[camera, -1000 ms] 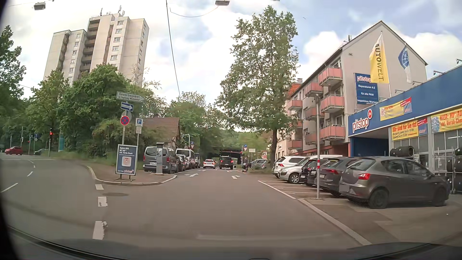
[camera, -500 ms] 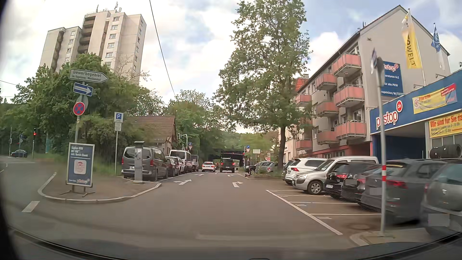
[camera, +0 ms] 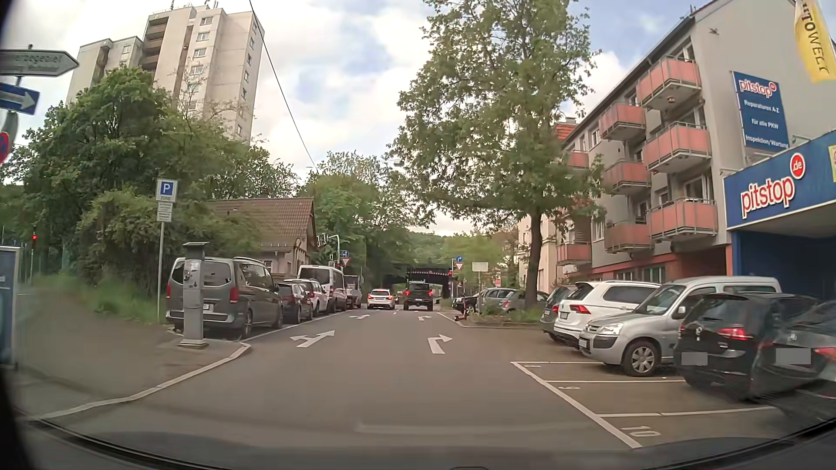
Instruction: Follow the waypoints while adhering to traffic rules and regulations
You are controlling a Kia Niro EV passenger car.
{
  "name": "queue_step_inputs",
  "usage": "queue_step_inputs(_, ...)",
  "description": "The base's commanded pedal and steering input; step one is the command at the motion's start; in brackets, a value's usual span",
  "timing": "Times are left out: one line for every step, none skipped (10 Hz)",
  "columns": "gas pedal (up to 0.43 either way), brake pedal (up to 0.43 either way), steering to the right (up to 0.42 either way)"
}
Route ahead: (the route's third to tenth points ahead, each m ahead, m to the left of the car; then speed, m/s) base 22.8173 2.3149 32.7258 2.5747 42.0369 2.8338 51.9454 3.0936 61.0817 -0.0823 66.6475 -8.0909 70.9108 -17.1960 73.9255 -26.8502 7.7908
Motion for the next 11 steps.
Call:
queue_step_inputs(0.000, 0.000, -0.020)
queue_step_inputs(0.000, 0.000, -0.020)
queue_step_inputs(0.000, 0.000, -0.020)
queue_step_inputs(0.000, 0.000, -0.020)
queue_step_inputs(0.000, 0.000, -0.015)
queue_step_inputs(0.000, 0.000, -0.006)
queue_step_inputs(0.000, 0.000, -0.004)
queue_step_inputs(0.000, 0.000, -0.004)
queue_step_inputs(0.000, 0.000, -0.004)
queue_step_inputs(0.000, 0.000, -0.004)
queue_step_inputs(0.000, 0.000, -0.004)
